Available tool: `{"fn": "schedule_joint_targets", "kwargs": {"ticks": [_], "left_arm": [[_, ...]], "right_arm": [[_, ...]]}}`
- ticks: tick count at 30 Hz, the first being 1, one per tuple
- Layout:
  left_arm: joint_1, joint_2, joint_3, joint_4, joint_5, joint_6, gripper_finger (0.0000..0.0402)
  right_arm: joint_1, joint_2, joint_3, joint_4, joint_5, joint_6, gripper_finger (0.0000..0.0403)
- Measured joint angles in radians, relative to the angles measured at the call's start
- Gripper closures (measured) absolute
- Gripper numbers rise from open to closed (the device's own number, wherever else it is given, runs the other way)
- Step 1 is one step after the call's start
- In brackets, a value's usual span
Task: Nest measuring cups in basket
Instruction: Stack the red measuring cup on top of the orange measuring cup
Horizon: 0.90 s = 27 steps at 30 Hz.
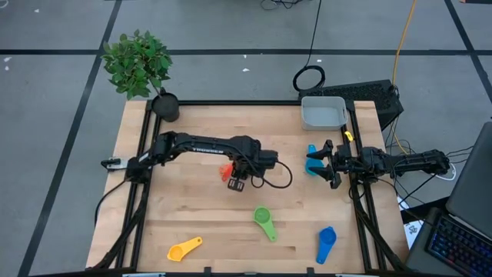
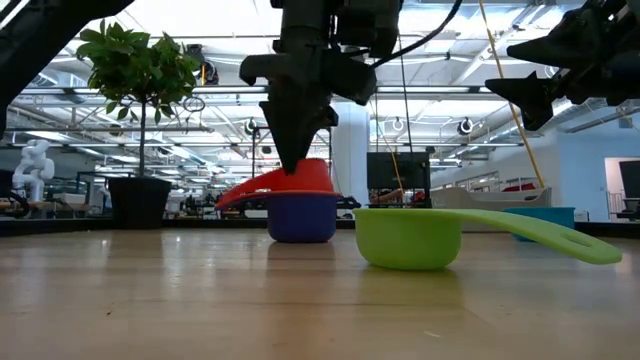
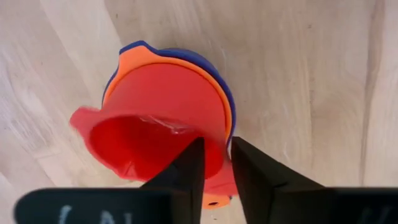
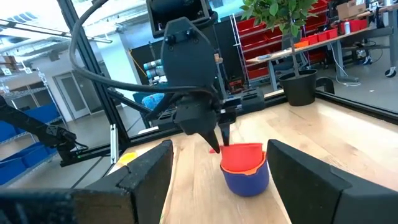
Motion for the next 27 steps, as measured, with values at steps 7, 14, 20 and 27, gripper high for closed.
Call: {"fn": "schedule_joint_targets", "kwargs": {"ticks": [7, 14, 20, 27], "left_arm": [[-0.002, 0.000, 0.000, 0.000, -0.002, -0.009, 0.0277], [-0.001, 0.000, 0.000, -0.009, -0.002, -0.007, 0.0270], [-0.002, 0.000, 0.000, -0.048, -0.001, -0.021, 0.0270], [-0.043, 0.000, 0.000, -0.060, 0.002, -0.076, 0.0270]], "right_arm": [[0.000, 0.000, 0.000, 0.000, 0.000, 0.007, 0.0151], [0.000, 0.000, 0.000, 0.000, 0.000, 0.007, 0.0151], [0.000, 0.000, 0.000, 0.000, 0.000, 0.007, 0.0151], [0.000, 0.000, 0.000, 0.000, 0.000, 0.005, 0.0151]]}}
